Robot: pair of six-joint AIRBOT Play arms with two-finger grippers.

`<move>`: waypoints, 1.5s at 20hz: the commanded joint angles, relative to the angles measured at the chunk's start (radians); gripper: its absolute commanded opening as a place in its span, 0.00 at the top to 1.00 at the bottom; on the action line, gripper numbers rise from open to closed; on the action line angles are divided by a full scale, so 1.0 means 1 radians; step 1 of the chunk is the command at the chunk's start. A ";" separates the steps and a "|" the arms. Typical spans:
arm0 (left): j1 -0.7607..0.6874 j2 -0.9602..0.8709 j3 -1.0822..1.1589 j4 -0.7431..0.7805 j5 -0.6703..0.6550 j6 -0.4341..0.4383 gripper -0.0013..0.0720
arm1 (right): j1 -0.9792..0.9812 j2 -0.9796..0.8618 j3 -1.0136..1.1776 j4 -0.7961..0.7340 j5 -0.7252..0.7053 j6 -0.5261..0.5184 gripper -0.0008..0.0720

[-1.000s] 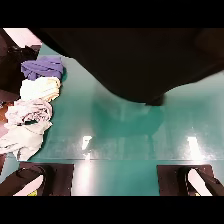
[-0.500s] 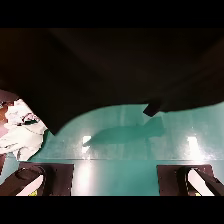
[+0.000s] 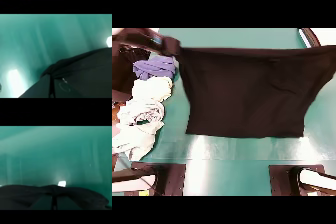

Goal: Fold the shirts.

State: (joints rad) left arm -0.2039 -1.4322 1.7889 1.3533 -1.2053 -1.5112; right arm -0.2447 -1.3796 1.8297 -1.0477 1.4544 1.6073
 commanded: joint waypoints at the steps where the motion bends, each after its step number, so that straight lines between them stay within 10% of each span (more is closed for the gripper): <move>1: 0.001 -0.195 -0.018 0.033 0.197 0.005 0.94 | 0.000 -0.182 -0.047 0.000 -0.138 -0.070 0.97; 8: 0.001 -0.274 -0.021 0.032 0.585 0.084 0.94 | 0.024 -0.322 -0.046 0.000 -0.477 -0.164 0.97; 18: 0.001 -0.384 -0.044 0.088 0.250 0.158 0.95 | 0.093 -0.348 -0.069 -0.297 -0.197 -0.180 0.97; 27: 0.001 -0.385 -0.150 0.082 0.220 0.148 0.93 | 0.133 -0.319 -0.316 -0.306 -0.307 -0.149 0.97; 29: 0.001 -0.385 -0.150 0.075 0.212 0.122 0.21 | 0.155 -0.319 -0.317 -0.306 -0.313 -0.148 0.94; 30: 0.001 -0.385 -0.150 0.076 0.199 0.096 0.12 | 0.161 -0.319 -0.311 -0.306 -0.309 -0.144 0.74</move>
State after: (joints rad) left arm -0.2001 -1.8168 1.6455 1.4448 -0.9817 -1.3705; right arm -0.1089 -1.6997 1.5349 -1.3621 1.1561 1.4559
